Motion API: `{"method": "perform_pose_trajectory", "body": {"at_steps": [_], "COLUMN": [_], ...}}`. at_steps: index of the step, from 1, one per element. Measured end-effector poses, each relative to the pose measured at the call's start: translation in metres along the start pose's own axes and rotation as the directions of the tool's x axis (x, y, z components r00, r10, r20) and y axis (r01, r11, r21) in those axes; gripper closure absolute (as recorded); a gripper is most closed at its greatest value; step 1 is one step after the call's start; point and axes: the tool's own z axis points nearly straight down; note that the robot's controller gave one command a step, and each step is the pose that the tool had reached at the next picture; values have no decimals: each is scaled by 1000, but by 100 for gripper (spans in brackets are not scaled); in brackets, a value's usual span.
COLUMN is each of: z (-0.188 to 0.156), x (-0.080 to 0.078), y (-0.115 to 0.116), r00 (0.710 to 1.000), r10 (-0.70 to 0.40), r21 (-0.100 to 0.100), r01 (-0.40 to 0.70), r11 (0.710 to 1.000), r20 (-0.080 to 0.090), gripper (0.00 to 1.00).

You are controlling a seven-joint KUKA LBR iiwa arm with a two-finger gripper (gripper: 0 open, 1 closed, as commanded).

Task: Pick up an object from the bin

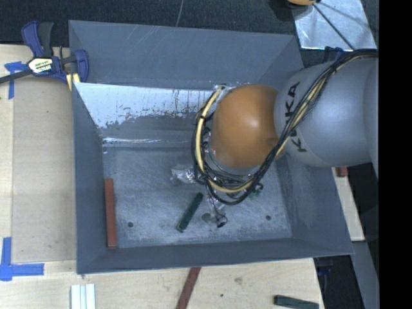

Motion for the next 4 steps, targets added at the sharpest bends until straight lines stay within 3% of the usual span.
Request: {"method": "perform_pose_trajectory", "body": {"at_steps": [1, 2, 4], "z": [39, 41, 38], "x": [-16, -10, -10], "y": [26, 38, 38], "r00": [964, 925, 925], "r10": [-265, -381, -381], "r21": [2, 0, 0], "r01": [265, 381, 381], "r11": [964, 925, 925], "r20": [3, 2, 1], "gripper": [0, 100, 100]}}
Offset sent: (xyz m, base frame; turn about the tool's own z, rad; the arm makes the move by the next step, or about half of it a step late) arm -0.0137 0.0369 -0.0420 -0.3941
